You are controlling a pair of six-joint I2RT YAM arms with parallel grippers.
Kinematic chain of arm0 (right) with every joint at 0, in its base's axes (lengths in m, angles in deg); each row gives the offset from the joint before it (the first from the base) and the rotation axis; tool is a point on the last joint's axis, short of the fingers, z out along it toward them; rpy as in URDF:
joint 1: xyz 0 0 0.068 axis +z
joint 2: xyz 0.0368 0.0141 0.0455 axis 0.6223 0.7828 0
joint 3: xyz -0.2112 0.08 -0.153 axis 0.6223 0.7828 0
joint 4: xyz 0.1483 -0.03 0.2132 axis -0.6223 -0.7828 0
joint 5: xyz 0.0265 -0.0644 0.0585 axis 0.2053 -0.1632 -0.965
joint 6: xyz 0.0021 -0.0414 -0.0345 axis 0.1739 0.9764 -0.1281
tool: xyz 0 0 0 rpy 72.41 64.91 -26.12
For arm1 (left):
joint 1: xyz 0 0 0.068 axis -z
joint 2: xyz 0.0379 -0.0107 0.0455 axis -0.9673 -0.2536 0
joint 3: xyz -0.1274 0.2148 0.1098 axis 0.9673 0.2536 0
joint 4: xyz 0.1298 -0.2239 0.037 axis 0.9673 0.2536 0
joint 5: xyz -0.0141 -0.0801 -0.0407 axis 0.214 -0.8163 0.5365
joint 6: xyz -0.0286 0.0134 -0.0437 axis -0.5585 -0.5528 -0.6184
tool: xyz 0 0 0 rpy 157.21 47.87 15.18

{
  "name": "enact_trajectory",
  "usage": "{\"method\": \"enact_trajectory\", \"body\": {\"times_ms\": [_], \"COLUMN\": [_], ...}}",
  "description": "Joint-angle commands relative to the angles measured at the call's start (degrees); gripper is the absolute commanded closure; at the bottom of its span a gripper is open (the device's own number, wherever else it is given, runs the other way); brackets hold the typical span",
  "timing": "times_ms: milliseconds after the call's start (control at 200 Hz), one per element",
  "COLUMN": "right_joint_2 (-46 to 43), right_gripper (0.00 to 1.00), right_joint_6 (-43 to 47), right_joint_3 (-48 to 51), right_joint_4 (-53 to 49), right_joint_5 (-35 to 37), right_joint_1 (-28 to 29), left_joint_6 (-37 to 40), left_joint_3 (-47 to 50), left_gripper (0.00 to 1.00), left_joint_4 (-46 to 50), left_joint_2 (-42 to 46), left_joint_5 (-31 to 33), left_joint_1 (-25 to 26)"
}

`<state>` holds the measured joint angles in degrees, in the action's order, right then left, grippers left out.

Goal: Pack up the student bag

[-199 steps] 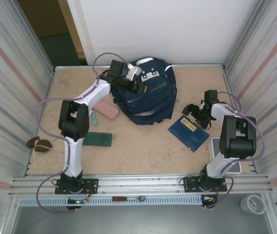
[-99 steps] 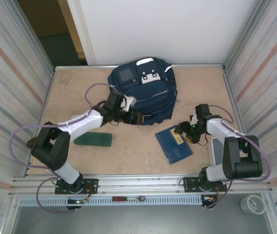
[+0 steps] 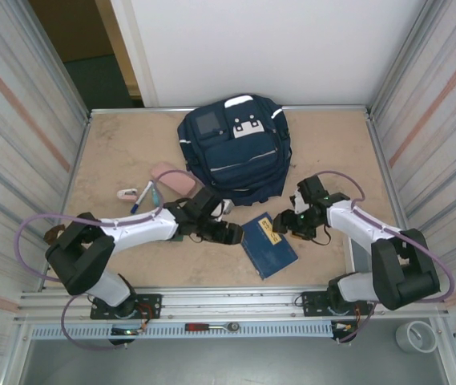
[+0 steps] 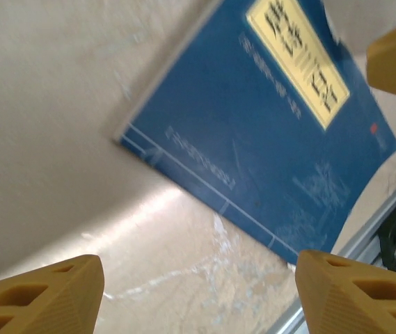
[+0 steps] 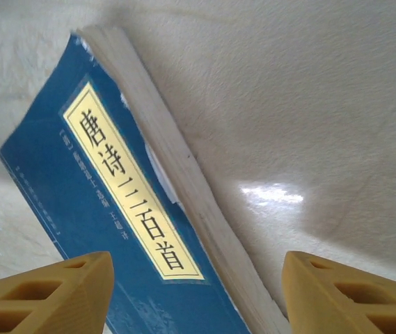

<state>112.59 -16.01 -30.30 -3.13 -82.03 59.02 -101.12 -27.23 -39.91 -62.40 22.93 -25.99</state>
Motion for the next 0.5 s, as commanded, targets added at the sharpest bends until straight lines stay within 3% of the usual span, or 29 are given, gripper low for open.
{"method": "enact_trajectory", "body": {"times_ms": [0,225,496], "right_joint_2": [2.83,7.31,5.13], "right_gripper": [0.36,0.52,0.75], "right_joint_6": [2.35,3.62,2.28], "right_joint_3": [-1.52,-2.05,0.60], "right_joint_4": [-0.09,1.80,4.57], "right_joint_5": [2.48,2.70,-2.09], "right_joint_1": [3.15,5.87,6.79], "left_joint_6": [-3.73,-1.71,-2.63], "left_joint_3": [1.96,0.60,-1.17], "left_gripper": [0.29,0.43,0.55], "left_joint_4": [-0.33,-6.83,-9.85], "left_joint_2": [1.45,-4.36,-10.31], "left_joint_5": [1.75,-1.30,-0.78], "left_joint_1": [1.94,4.46,5.08]}}
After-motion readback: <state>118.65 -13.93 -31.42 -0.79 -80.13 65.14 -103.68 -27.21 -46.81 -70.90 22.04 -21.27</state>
